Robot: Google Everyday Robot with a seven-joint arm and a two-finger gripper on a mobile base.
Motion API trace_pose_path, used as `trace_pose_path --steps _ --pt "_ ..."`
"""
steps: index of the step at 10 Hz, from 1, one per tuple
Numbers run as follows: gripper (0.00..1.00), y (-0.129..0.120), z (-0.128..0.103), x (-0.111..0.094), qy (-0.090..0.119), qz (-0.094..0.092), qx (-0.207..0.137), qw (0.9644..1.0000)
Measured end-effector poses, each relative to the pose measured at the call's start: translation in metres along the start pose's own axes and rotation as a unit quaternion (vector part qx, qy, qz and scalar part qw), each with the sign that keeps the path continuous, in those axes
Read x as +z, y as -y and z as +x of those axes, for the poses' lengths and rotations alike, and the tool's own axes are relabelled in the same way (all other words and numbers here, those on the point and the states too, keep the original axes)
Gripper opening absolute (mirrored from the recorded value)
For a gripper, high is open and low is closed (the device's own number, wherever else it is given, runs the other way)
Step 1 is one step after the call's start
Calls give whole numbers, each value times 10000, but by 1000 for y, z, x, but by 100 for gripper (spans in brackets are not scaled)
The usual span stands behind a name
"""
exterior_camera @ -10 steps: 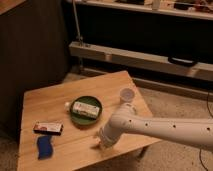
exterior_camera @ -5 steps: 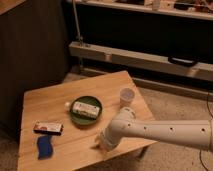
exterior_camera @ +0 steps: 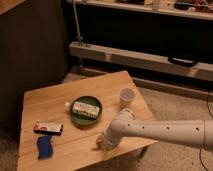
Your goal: Place the pepper in the ceramic cup
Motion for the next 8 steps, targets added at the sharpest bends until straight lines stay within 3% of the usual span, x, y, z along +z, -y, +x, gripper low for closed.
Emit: trace_pose_path --steps 8 --pt "60 -24 -13 -16 -21 -62 -120 9999"
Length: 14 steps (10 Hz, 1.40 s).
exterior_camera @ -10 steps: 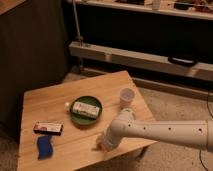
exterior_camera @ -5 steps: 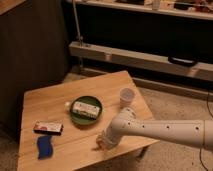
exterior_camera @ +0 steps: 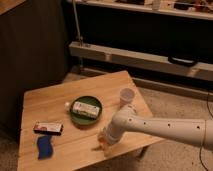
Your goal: Place the pepper in the ceramic cup
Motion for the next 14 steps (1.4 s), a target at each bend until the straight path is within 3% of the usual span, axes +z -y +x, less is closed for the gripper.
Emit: trace_pose_path --steps 1,5,6,9,14 --pt "53 -2 0 0 -11 26 -17 10000" --pt "9 3 9 7 -108 299 -329 9990" --pt "2 3 10 6 -127 329 -329 9988" --pt "0 -15 1 -27 -656 13 62 9978" --pt "0 -57 -17 -76 -781 -305 275 9961"
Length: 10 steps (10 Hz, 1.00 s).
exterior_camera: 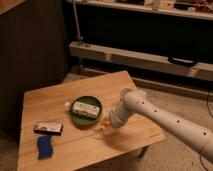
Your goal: Place the pepper in the ceramic cup
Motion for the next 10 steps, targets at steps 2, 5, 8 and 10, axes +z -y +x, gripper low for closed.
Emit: trace_pose_path --steps 2,5,8,10 --pt "0 -17 -5 -16 18 -99 131 9999" --pt "0 -44 -13 -44 25 -276 340 9990" --pt "0 -69 -18 -70 -19 -436 531 9976" --pt "0 -88 -23 -90 -51 -555 682 9961"
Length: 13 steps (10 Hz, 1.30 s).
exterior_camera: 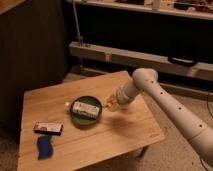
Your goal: Place the pepper in the ceramic cup
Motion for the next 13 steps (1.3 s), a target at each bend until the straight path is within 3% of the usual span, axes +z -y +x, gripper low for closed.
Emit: trace_pose_path --steps 6,11,13 --pt "0 -58 -4 -47 -84 -317 404 9986" --pt "0 -109 -5 -87 -164 -585 740 9954" --pt "0 -118 -5 -96 -184 -676 837 9940"
